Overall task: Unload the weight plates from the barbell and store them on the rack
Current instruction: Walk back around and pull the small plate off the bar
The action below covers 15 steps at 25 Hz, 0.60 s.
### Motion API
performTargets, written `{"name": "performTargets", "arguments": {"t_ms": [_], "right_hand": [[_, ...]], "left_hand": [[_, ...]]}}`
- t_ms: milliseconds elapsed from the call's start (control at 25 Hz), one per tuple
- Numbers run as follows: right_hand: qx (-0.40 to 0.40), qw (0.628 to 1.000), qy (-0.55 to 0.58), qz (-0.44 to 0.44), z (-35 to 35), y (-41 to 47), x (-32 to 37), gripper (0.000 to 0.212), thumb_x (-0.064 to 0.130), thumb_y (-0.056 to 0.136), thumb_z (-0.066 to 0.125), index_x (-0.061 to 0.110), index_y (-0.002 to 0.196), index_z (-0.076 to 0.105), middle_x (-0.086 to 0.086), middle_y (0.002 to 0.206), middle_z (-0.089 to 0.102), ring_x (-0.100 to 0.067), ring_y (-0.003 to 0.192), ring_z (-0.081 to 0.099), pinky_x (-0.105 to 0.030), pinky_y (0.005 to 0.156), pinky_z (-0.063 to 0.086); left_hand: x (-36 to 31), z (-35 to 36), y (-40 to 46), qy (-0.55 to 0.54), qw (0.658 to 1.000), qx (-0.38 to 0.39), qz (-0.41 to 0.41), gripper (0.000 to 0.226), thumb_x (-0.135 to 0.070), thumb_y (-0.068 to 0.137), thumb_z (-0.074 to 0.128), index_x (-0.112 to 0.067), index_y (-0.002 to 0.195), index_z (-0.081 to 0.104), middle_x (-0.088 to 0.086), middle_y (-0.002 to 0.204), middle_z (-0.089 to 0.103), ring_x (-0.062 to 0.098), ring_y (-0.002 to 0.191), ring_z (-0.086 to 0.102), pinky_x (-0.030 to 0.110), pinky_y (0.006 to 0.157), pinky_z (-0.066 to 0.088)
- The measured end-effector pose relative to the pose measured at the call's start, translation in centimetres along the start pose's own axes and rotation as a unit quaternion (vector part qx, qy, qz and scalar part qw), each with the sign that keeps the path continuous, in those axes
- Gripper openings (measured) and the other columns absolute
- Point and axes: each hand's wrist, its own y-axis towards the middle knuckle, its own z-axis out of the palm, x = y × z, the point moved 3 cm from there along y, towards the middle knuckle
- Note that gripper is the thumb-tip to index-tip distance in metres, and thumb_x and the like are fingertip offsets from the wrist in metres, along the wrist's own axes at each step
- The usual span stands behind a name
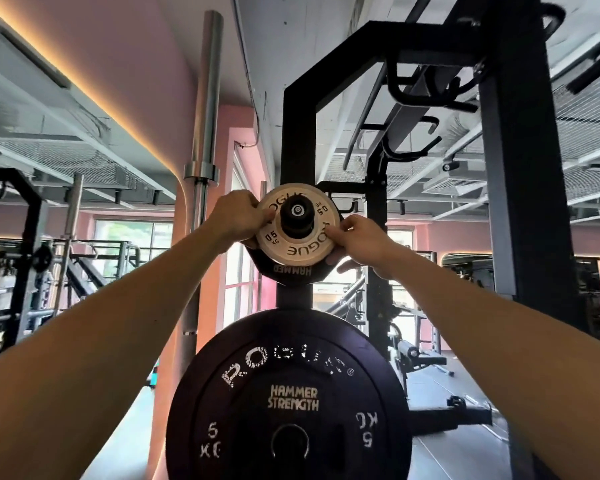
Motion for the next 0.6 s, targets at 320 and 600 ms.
{"name": "performTargets", "arguments": {"t_ms": [320, 600], "right_hand": [[0.074, 0.993, 0.069, -0.063, -2.3, -6.4, 3.7, 0.015, 0.019, 0.096, 0.055, 0.009, 0.094, 0.044, -0.016, 0.072, 0.066, -0.025, 0.057, 0.066, -0.042, 0.056, 0.057], [0.131, 0.985, 0.091, -0.065, -6.2, -13.5, 4.3, 0.02, 0.019, 0.096, 0.056, 0.005, 0.103, 0.043, -0.021, 0.076, 0.066, -0.026, 0.056, 0.063, -0.033, 0.049, 0.052]], "left_hand": [[-7.0, -4.9, -8.5, 0.03, 0.997, -0.063, -0.039, 0.019, -0.019, 0.087, 0.067, -0.004, 0.094, 0.057, 0.014, 0.078, 0.067, 0.024, 0.054, 0.07, 0.036, 0.049, 0.059], [-13.2, -5.1, -16.1, 0.084, 0.988, -0.096, -0.092, 0.017, -0.02, 0.087, 0.068, -0.013, 0.08, 0.054, 0.019, 0.084, 0.07, 0.03, 0.064, 0.072, 0.045, 0.059, 0.061]]}}
